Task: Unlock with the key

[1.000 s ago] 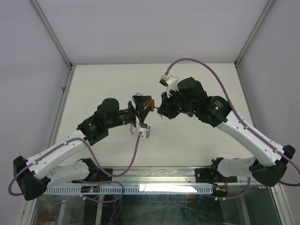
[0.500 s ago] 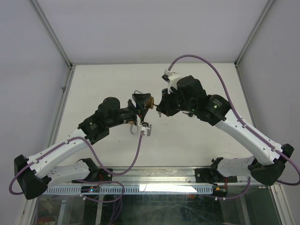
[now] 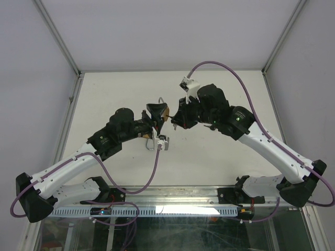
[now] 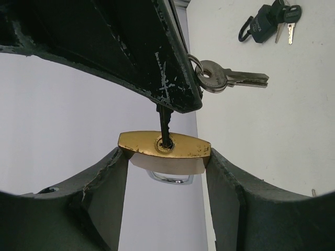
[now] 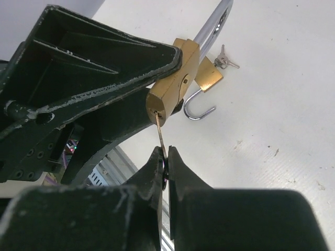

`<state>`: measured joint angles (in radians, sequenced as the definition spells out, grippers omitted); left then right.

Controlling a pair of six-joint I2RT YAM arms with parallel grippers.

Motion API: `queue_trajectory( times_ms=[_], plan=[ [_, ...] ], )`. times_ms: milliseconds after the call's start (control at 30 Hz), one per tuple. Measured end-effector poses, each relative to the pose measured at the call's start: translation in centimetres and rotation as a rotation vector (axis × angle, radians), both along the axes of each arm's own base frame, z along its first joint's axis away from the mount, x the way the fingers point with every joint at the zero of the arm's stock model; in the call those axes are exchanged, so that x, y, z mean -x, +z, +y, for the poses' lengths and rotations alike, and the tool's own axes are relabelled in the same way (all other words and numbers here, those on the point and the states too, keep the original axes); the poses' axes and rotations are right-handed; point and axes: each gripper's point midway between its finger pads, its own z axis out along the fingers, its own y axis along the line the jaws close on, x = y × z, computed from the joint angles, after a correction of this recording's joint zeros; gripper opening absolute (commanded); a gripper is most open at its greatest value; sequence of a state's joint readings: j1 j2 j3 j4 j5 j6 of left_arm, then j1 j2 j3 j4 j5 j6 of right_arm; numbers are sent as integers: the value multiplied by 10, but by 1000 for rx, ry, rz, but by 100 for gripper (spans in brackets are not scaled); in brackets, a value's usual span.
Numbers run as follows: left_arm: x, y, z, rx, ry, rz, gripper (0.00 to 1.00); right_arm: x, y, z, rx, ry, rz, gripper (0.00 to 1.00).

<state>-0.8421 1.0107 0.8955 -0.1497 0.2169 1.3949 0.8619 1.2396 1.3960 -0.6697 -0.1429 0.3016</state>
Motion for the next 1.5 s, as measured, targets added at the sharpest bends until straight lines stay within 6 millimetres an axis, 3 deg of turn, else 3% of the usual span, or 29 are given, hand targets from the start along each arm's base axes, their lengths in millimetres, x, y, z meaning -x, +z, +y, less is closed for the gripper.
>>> queue_trajectory(
  times_ms=[167, 267, 467, 733, 867, 1033, 1200, 1233, 1267, 1300, 1333, 1367, 1500],
  plan=[
    [1, -4, -1, 13, 8, 45, 0, -5, -4, -7, -12, -10, 29, 0],
    [4, -19, -1, 0, 10, 126, 0, -5, -8, -18, -23, -13, 51, 0],
    [34, -77, 4, -102, -19, 416, 0, 0, -2, -46, -30, -33, 42, 0],
    [96, -169, 16, -426, -123, 907, 0, 7, -1, -56, -22, -28, 46, 0],
    [116, -212, 25, -608, -123, 1131, 0, 8, -5, -57, -13, -28, 52, 0],
    [115, -260, 36, -753, -41, 1238, 0, 8, -5, -58, -13, -29, 51, 0],
    [99, -276, 27, -827, 1, 1271, 0, 11, -6, -60, -14, -31, 50, 0],
    [94, -279, 22, -828, 6, 1268, 7, 11, -5, -61, -15, -30, 49, 0],
    [87, -283, 16, -824, 19, 1263, 39, 12, -4, -61, -17, -31, 47, 0],
    [83, -283, 13, -822, 33, 1267, 61, 12, -4, -61, -18, -31, 45, 0],
    [78, -283, 10, -814, 46, 1255, 90, 12, -3, -62, -20, -31, 43, 0],
    [73, -283, 8, -806, 54, 1239, 98, 13, -3, -62, -21, -31, 42, 0],
    [65, -279, 1, -777, 37, 1201, 99, 13, -3, -62, -21, -30, 42, 0]
  ],
)
